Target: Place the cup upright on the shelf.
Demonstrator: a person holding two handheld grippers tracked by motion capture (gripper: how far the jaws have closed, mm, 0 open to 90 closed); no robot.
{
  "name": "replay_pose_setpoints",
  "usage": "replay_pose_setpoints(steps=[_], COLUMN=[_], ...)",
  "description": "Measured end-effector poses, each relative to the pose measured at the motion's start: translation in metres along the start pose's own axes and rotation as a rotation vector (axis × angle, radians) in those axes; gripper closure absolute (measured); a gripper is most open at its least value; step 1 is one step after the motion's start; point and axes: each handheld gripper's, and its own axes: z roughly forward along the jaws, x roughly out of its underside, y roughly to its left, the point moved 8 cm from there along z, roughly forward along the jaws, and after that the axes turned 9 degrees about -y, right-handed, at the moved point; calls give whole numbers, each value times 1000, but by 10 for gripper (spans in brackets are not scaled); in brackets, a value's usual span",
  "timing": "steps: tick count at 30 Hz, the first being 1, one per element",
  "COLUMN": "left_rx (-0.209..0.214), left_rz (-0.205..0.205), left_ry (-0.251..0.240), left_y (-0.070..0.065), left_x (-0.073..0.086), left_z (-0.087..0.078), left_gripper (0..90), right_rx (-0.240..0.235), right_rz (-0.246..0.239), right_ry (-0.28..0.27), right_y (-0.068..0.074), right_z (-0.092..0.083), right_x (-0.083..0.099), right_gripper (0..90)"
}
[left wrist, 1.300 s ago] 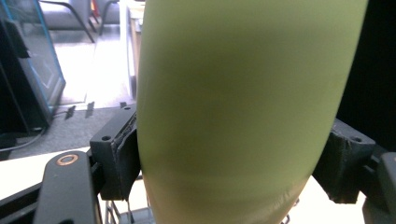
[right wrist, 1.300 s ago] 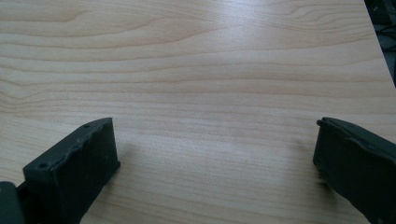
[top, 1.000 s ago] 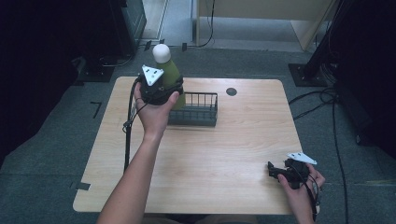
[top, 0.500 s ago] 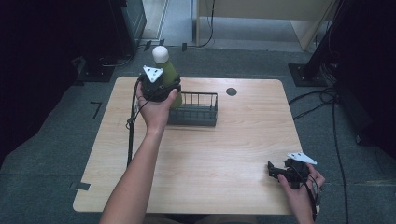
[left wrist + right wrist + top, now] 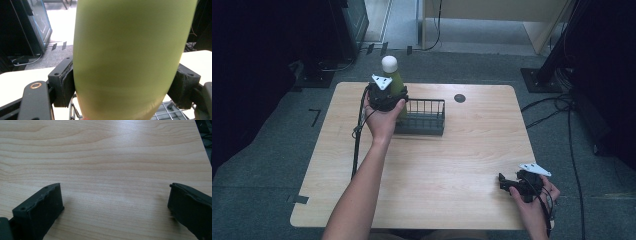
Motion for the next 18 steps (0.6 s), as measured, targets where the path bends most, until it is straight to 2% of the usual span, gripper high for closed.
replay_pose_setpoints(steps=[11, 14, 18], left_rx=[3, 9, 16], left_rz=[5, -20, -26], left_ry=[10, 24, 21], left_y=[-1, 0, 2], left_x=[3, 3, 3], left_z=[2, 0, -3], left_gripper=[220, 212, 185], right_rx=[0, 0, 0], right_rz=[0, 0, 0], right_ry=[0, 0, 0], right_y=[0, 0, 0], right_z=[0, 0, 0], right_x=[0, 0, 0], right_gripper=[0, 0, 0])
